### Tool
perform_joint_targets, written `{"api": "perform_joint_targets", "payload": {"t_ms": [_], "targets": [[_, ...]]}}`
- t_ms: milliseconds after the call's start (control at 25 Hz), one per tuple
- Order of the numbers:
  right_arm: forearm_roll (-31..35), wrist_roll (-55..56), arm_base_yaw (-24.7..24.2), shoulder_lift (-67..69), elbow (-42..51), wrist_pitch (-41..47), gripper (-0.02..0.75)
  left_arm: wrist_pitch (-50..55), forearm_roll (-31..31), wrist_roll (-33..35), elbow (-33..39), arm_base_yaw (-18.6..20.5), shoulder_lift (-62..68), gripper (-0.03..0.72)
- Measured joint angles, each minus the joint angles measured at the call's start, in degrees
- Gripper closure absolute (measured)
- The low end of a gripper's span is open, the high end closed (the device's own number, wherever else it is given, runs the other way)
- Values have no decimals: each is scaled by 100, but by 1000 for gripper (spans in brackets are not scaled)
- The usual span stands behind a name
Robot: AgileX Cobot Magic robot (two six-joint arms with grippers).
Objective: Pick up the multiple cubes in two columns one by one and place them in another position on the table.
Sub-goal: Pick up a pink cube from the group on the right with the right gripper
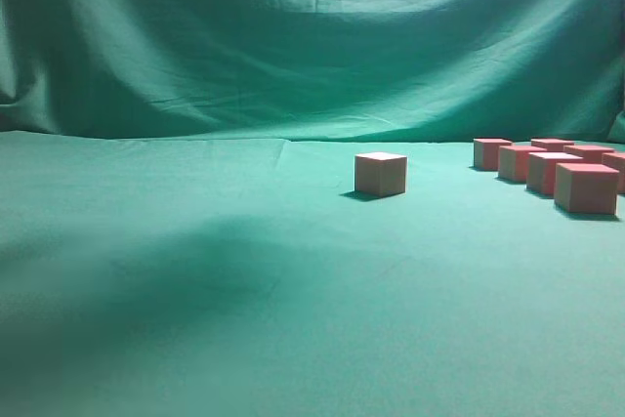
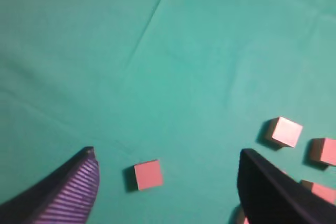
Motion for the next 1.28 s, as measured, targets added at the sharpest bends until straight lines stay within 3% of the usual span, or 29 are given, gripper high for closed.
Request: {"api": "perform_joint_targets", "payload": {"t_ms": [160,440,800,920,1280], "targets": [[-239,284,0,-801,649,12,197,0,0,0,0,0,0,688],[-608,812,-130,-1905,2708,33,197,0,0,0,0,0,0,688],[-460,973,-1527,-2298,4873,-83,197,0,0,0,0,0,0,688],[-168,973,-1809,-2298,5469,-542,197,0,0,0,0,0,0,688],[-34,1229,-1901,-2298,6638,-2235,197,0,0,0,0,0,0,688]]}}
